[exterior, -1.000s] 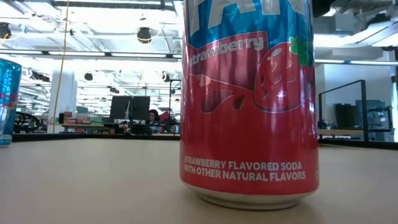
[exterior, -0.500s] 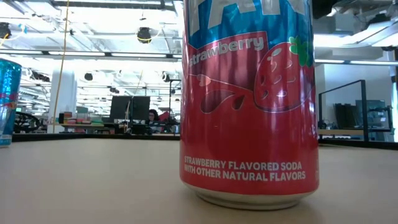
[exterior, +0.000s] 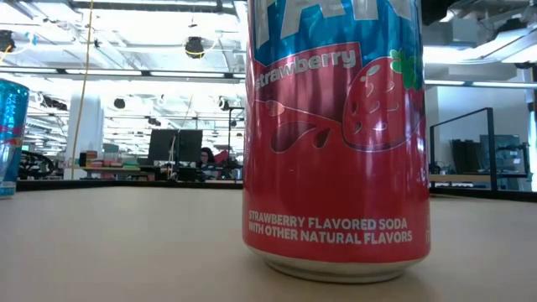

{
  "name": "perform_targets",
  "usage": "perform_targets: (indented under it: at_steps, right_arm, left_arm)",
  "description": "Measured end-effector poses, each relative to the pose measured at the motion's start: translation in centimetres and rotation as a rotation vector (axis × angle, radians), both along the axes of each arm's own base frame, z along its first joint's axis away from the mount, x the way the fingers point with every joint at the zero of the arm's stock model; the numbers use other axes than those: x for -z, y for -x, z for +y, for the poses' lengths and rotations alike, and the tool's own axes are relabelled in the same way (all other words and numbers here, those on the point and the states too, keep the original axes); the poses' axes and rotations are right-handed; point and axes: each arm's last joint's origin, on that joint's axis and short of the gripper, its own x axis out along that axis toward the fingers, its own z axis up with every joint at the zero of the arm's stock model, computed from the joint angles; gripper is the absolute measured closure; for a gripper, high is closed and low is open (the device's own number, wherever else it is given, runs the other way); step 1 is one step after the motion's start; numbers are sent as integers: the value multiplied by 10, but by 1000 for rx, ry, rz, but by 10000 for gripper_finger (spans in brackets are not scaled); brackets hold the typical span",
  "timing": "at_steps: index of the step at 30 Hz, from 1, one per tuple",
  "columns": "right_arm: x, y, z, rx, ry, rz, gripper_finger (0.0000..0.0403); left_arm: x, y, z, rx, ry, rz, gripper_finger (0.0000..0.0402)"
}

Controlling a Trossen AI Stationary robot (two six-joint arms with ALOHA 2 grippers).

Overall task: Place canned beverage on shelf
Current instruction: Put the pink-white soda can on the shelf

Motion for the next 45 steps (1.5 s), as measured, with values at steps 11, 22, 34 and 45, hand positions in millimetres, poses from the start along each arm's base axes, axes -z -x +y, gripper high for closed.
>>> perform_targets:
  at_steps: [11,22,34,45]
  right_arm:
    - [0,0,0,-1,2,0,382]
    - [0,-2,-3,13,5,3,382]
    - [11,-6,-25,117,-13,101,382]
    - [17,-8,-37,151,12,112,382]
  left_arm:
    - [0,-3,-1,18,37,21,128]
    - [-23,-40,23,123,80,-122,129]
    - [-50,-156,135,333,122,-454,129]
    - [-52,-260,248,385,54,-515,129]
